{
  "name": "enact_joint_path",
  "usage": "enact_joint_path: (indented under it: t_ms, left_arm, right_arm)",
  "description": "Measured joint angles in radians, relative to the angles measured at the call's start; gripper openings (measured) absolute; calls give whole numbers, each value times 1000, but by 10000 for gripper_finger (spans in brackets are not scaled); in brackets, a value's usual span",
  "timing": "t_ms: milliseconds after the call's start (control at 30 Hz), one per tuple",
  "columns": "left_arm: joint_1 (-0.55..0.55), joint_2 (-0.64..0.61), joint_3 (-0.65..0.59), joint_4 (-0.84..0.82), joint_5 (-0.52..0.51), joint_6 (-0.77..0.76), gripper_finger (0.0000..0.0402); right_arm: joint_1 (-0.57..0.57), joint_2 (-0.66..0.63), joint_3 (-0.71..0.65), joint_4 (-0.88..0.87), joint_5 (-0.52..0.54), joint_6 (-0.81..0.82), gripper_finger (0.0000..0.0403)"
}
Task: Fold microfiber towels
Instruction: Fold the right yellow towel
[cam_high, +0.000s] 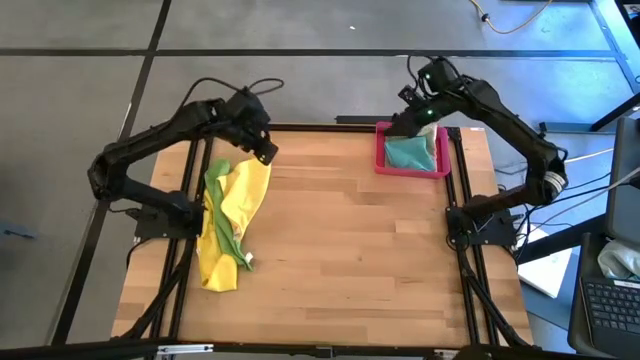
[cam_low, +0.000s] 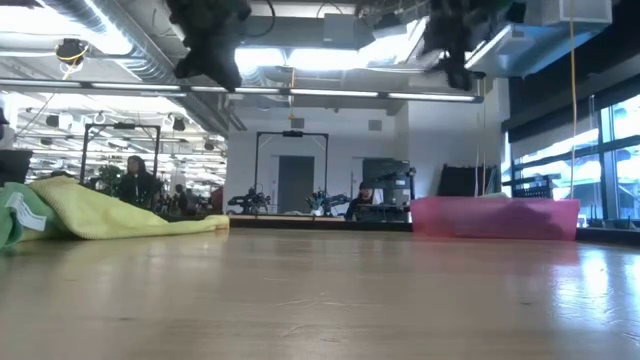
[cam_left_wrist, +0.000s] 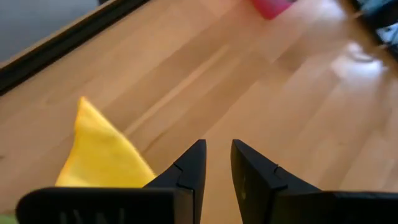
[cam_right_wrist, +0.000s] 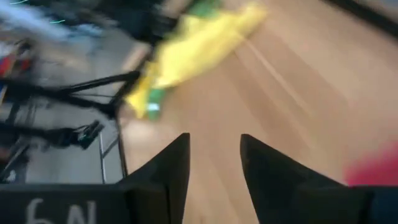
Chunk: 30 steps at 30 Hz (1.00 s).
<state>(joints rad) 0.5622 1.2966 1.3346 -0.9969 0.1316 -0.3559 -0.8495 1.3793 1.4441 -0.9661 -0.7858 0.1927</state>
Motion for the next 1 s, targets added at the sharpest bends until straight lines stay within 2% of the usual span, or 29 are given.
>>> enact_joint_path:
  t_ms: [133,267,400,533,800,1000]
  left_arm:
    - [92,28,2,-24,37,21,67]
    - [215,125,-1,-90,109,42,68]
    - [269,229,0,-87,81,100,84]
    - [296,310,0,-68,78,104,109]
    - [312,428,0,-63,84,142,156]
    - [337,479,0,-39,-6,217,170]
  right_arm:
    - [74,-2,0,176,-27,-33,162]
    - [164,17,0,312,-16,72,166]
    - [247,14,-1,276,-11,84,167]
    - [309,-2,-1,196,-2,19,167]
    - [372,-19,-1,153,191,-64,167]
    - [385,-19,-1,155,234,-72,167]
